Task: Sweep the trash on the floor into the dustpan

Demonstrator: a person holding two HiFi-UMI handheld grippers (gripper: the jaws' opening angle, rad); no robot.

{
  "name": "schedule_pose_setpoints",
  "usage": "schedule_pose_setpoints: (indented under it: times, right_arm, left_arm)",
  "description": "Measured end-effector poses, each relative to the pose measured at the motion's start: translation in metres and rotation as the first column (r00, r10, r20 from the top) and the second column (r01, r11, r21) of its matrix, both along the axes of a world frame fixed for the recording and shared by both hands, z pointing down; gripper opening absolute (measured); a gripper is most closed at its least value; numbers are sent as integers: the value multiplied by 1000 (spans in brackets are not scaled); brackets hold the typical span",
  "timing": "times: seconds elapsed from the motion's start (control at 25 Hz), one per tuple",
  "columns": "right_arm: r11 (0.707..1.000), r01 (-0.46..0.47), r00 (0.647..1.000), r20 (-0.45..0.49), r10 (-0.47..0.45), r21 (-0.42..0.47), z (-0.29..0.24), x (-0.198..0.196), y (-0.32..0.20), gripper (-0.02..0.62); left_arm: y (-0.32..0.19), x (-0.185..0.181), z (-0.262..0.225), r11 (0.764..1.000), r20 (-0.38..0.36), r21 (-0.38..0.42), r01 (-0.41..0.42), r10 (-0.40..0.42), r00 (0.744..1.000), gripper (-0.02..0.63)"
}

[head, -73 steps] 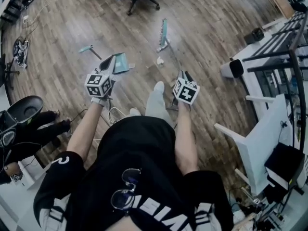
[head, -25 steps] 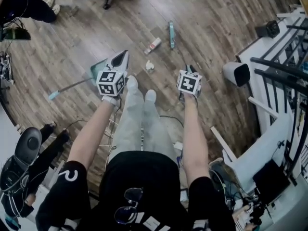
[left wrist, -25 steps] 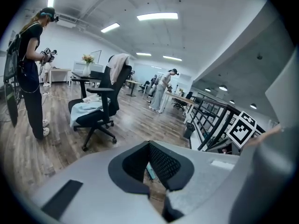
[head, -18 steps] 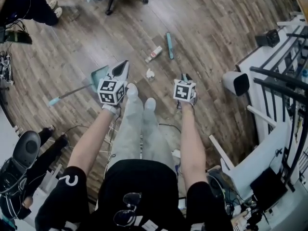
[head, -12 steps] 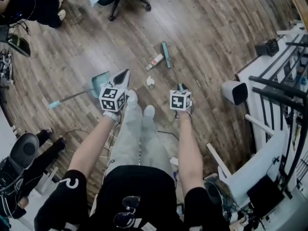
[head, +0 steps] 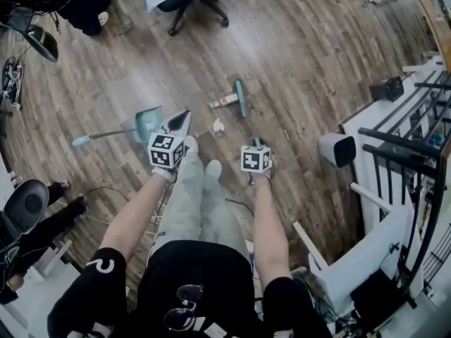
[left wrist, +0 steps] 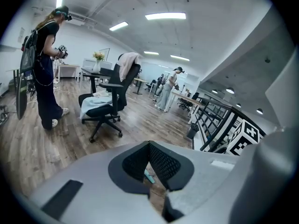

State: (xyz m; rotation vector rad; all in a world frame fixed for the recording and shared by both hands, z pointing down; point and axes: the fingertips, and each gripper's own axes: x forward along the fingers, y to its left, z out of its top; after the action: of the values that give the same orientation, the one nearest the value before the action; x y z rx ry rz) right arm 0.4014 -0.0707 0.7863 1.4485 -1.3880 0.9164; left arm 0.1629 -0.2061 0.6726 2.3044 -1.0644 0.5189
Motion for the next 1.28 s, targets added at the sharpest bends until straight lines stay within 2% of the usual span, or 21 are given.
schedule_pose_setpoints:
  times: [0.36, 0.48, 0.84, 1.28]
  right_arm:
    - [991, -132, 989, 73, 130, 12, -2, -17, 47, 84]
    - [991, -130, 988, 87, 128, 11, -2, -27, 53, 84]
    - [998, 40, 998, 41, -41, 38, 0, -71, 41, 84]
    - [977, 214, 977, 10, -214, 21, -2, -158, 22, 84]
  left_arm:
    - [51, -39, -13, 998, 5, -1, 66, -66, 998, -2]
    - [66, -58, -17, 996, 12, -8, 94, -94, 996, -2]
    - [90, -128, -25, 976, 25, 4, 217, -217, 976, -2]
    - [118, -232, -16, 933, 34, -23, 359, -358, 933, -2]
